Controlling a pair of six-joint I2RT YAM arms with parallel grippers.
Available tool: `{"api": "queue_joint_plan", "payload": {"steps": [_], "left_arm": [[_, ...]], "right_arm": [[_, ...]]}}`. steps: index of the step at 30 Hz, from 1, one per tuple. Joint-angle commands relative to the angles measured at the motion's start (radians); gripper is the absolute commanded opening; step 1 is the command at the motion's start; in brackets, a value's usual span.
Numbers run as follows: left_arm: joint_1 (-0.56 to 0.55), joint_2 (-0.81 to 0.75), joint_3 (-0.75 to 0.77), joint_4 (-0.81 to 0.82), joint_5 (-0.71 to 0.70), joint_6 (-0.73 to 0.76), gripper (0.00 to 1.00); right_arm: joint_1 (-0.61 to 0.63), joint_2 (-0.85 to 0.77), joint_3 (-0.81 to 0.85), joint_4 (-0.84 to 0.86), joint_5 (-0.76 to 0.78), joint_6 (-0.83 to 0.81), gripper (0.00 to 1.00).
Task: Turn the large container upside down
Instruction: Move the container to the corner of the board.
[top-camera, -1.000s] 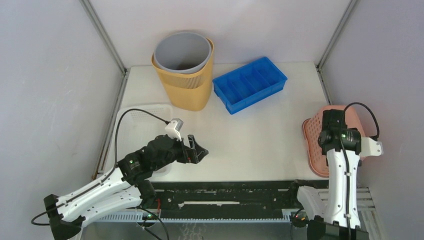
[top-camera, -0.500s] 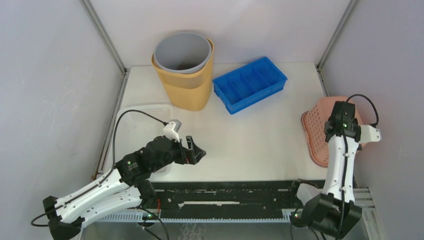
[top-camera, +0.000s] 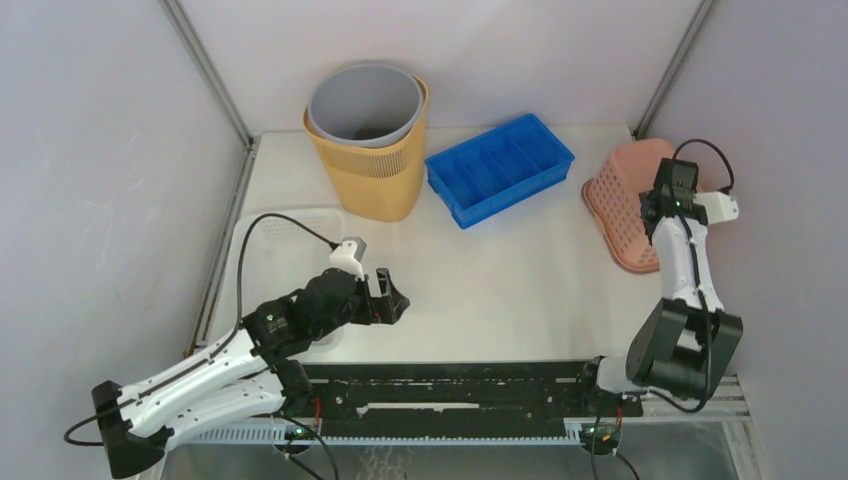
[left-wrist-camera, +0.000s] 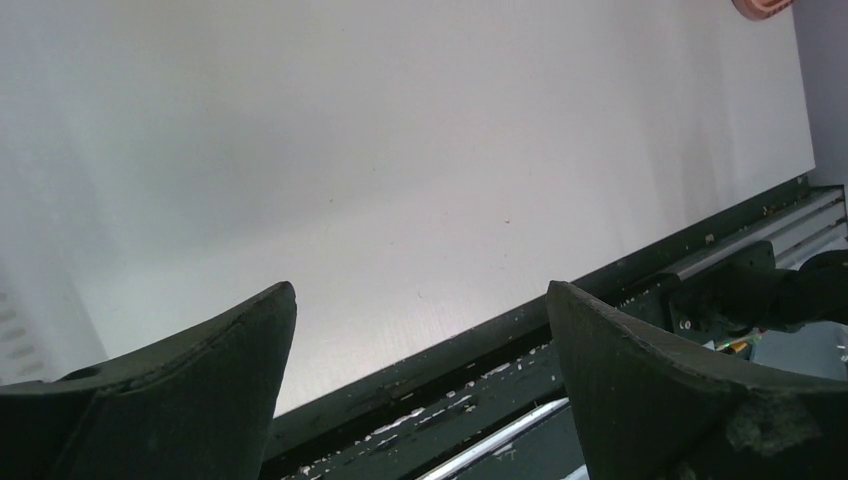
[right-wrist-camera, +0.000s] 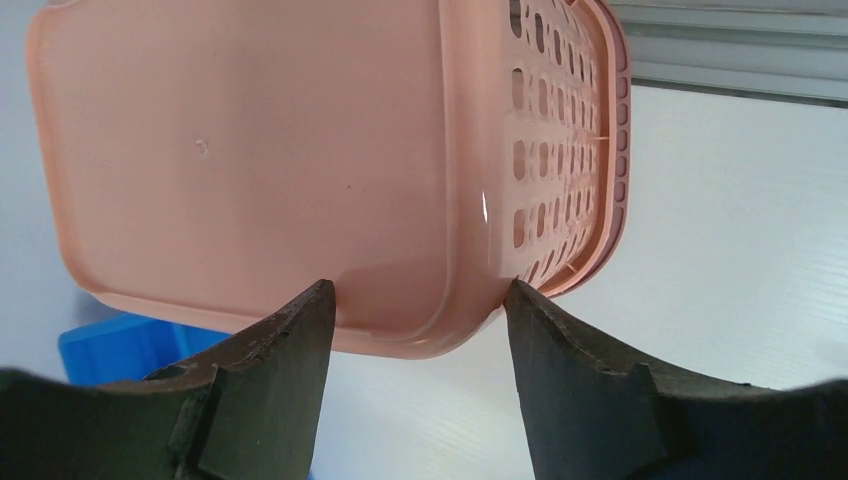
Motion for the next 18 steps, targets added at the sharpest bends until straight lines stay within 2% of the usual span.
{"api": "queue_joint_plan", "payload": {"steps": [1,5,11,18], "left_arm": [[0.018,-0.008,0.079,-0.001,-0.052,0.013,1.0],[0.032,-0.01,0.092,-0.026,-0.07,0.013,1.0],[0.056,-0.023,0.099,-0.058,-0.087,0.018,1.0],[0.079,-0.023,0.104,-0.078,-0.09,0.022,1.0]], "right_arm": [[0.05,0.18,0.025,-0.063,-0.084,0.027,0.69],[0.078,0.317,0.122,-0.079,-0.082,0.108,0.68],[0.14,0.433,0.22,-0.071,-0.08,0.222,0.66],[0.205,0.567,0.364,-0.01,-0.11,0.234,0.66]]}}
